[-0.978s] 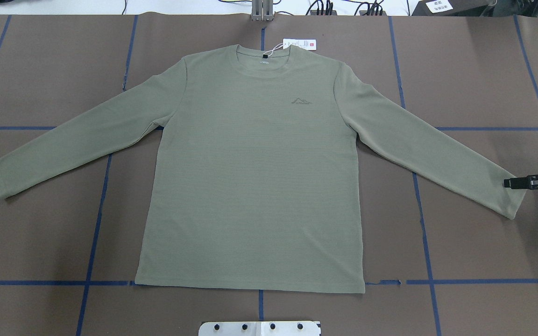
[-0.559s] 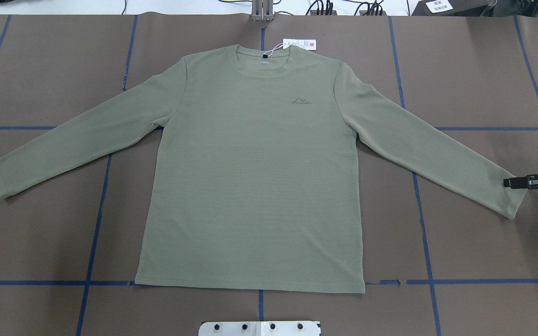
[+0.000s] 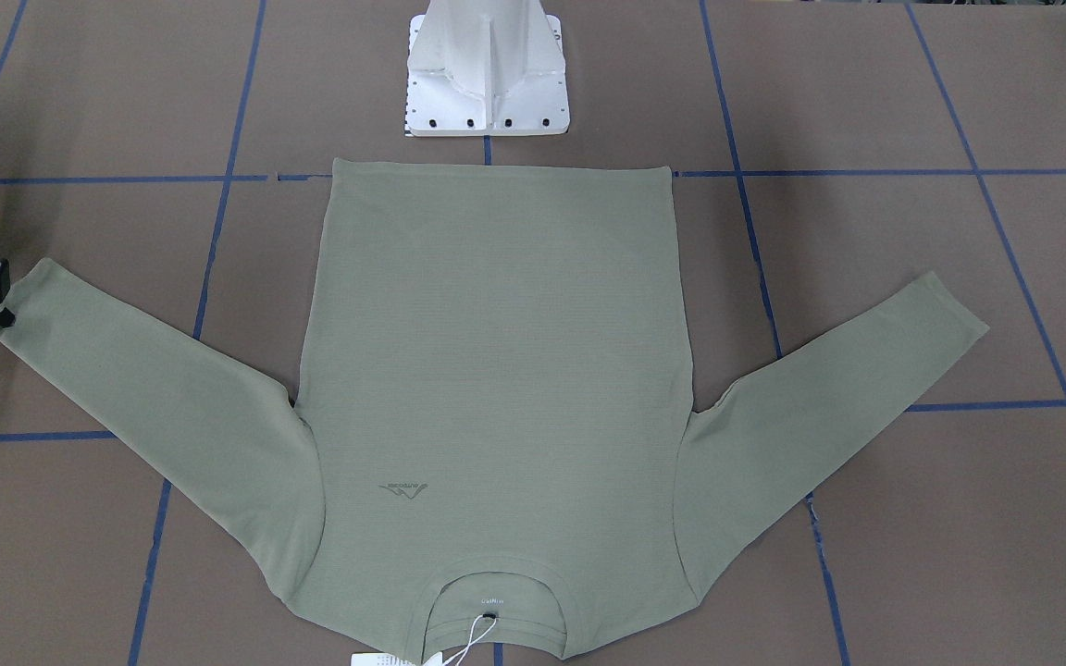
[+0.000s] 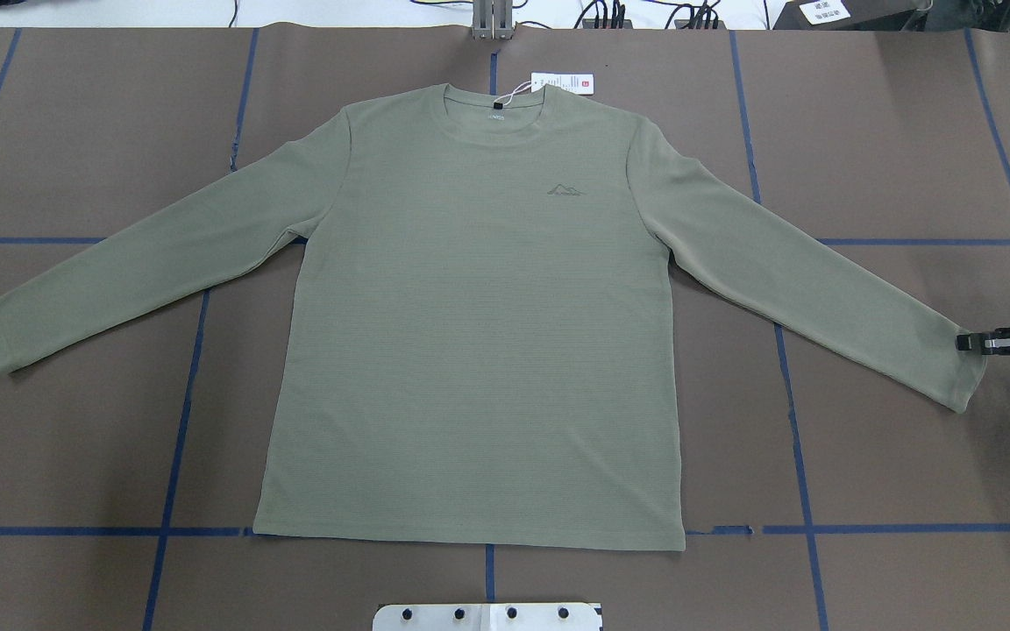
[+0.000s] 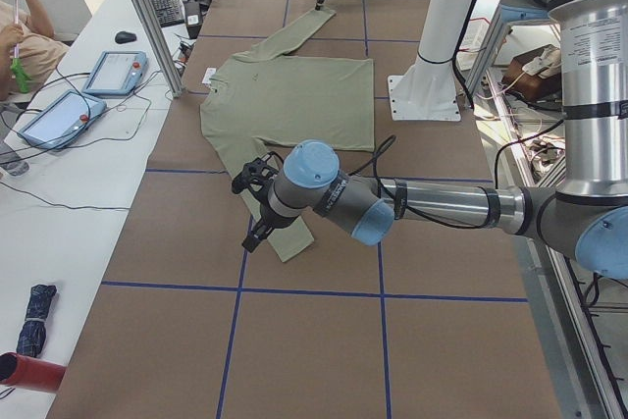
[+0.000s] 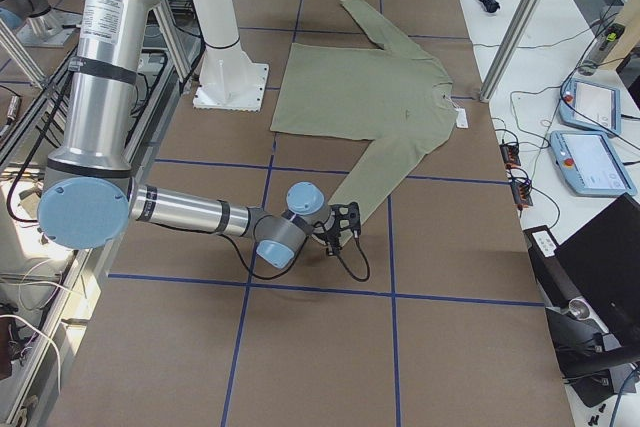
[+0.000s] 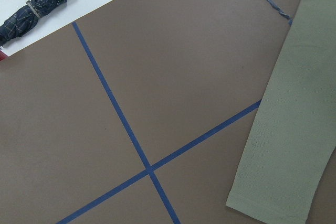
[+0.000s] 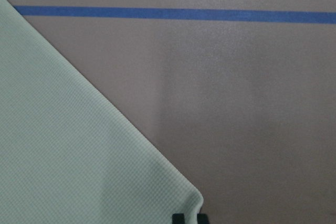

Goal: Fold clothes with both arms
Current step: 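Lower the right gripper to the cuff of the sleeve nearest it and grasp, then carry the sleeve with the right gripper across the shirt toward the collar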

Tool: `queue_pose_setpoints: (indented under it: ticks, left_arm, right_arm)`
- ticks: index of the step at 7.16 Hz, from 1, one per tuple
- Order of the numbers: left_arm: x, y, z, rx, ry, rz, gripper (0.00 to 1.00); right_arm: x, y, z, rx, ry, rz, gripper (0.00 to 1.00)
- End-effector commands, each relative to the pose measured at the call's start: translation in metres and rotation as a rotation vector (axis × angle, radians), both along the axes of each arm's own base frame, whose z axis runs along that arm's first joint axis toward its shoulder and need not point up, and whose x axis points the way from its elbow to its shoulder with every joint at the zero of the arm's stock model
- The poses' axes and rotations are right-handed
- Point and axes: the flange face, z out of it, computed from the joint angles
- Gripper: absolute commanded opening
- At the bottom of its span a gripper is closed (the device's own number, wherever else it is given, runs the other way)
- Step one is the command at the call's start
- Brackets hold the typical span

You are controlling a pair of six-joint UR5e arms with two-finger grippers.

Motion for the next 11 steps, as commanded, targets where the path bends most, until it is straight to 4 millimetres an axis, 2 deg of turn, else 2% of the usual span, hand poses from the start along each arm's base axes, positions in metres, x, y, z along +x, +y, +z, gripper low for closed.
queue_pose_setpoints:
  ticks: [1, 3, 4, 5, 6, 7, 8, 9, 10, 11]
  left_arm:
    - [0.000, 0.000, 0.001, -0.002, 0.000, 0.000, 1.00]
    - [0.000, 0.000, 0.001, -0.002, 0.000, 0.000, 1.00]
    - [0.000, 0.000, 0.002, -0.005, 0.000, 0.000, 1.00]
    - [0.000, 0.000, 0.004, -0.008, 0.000, 0.000, 1.00]
    - [0.000, 0.000, 0.004, -0.008, 0.000, 0.000, 1.00]
    - [0.000, 0.000, 0.003, -0.006, 0.000, 0.000, 1.00]
    - [0.000, 0.000, 0.003, -0.006, 0.001, 0.001, 1.00]
    - [0.000, 0.000, 0.003, -0.007, 0.000, -0.001, 1.00]
    - [0.000, -0.001, 0.002, -0.003, 0.000, -0.001, 1.00]
    - [0.000, -0.001, 0.002, -0.004, 0.000, -0.001, 1.00]
  right_arm:
    - [0.004, 0.005, -0.006, 0.004, -0.006, 0.000, 0.00]
    - [0.001, 0.000, -0.035, 0.019, -0.041, 0.014, 0.00]
    - [-0.003, -0.005, -0.056, -0.002, -0.061, 0.037, 0.00]
    - [-0.006, -0.010, -0.099, -0.018, -0.055, 0.045, 0.00]
    - [-0.009, -0.014, -0.152, -0.068, -0.049, 0.077, 0.00]
    - [-0.012, -0.024, -0.197, -0.089, -0.034, 0.128, 0.00]
    - [-0.026, -0.045, -0.230, -0.118, -0.024, 0.164, 0.00]
    - [-0.051, -0.072, -0.271, -0.131, -0.016, 0.193, 0.00]
    - [-0.092, -0.100, -0.337, -0.171, 0.008, 0.238, 0.00]
    - [-0.157, -0.114, -0.436, -0.214, 0.090, 0.282, 0.00]
